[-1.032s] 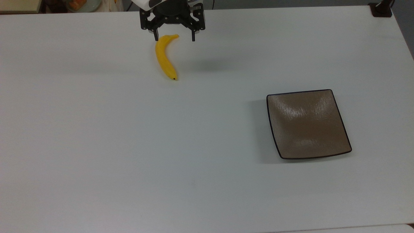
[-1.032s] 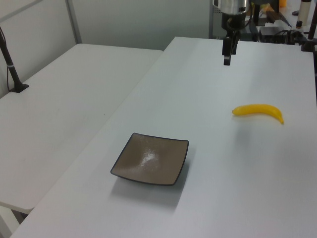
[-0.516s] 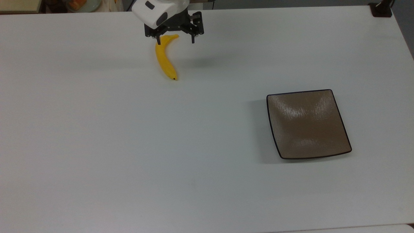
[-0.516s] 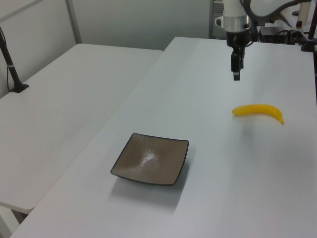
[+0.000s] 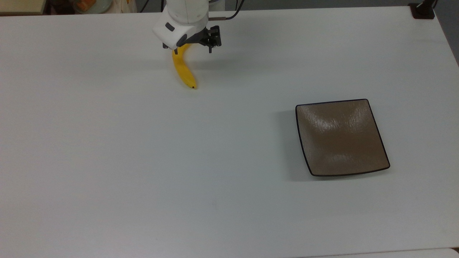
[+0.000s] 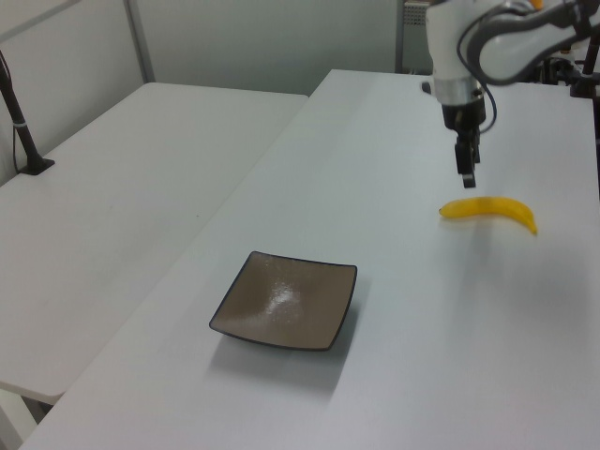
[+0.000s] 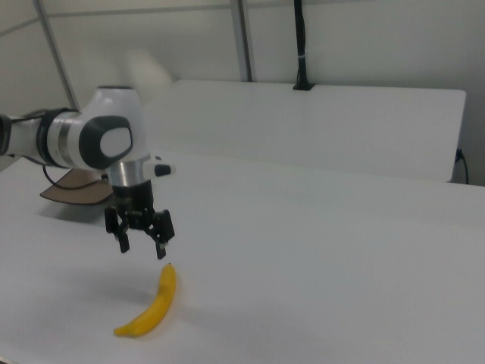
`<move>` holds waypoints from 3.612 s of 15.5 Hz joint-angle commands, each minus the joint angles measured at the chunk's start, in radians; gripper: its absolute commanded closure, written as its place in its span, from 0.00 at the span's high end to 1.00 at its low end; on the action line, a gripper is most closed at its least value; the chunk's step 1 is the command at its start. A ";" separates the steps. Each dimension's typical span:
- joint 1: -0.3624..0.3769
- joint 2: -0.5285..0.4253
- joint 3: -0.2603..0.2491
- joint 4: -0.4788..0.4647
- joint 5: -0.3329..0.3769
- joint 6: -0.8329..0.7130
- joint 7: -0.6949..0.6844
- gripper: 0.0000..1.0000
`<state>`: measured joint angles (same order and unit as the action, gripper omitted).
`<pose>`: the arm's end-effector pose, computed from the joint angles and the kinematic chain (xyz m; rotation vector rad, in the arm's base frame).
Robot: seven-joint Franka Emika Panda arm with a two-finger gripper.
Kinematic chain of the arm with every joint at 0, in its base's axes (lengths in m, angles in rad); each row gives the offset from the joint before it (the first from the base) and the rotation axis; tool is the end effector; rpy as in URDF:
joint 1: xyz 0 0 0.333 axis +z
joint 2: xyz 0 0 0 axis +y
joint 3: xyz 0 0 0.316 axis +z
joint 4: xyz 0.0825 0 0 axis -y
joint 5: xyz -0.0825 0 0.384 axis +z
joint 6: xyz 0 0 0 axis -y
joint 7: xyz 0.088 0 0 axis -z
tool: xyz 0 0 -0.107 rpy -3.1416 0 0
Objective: Bananas placed on a ceramic plate
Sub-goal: 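Close the gripper around the middle of the yellow banana, then lift the banana and carry it over the brown square plate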
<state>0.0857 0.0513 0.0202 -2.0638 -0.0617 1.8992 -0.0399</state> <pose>0.5304 0.0518 0.3928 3.0507 0.2632 -0.3288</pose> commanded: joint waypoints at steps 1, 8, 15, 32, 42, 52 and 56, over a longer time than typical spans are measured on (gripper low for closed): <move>-0.014 -0.039 -0.002 -0.120 -0.053 0.083 -0.037 1.00; -0.049 -0.027 -0.005 -0.185 -0.069 0.142 -0.084 1.00; -0.060 -0.002 -0.013 -0.226 -0.085 0.190 -0.120 1.00; -0.066 -0.024 -0.011 -0.227 -0.084 0.227 -0.127 0.00; -0.021 -0.005 -0.009 0.014 0.204 0.107 -0.082 0.00; 0.062 0.152 0.062 0.345 0.405 0.115 0.244 0.00; 0.094 0.272 0.121 0.480 0.405 0.148 0.382 0.00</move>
<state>0.1502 0.2089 0.1091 -1.7151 0.3290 2.0362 0.2458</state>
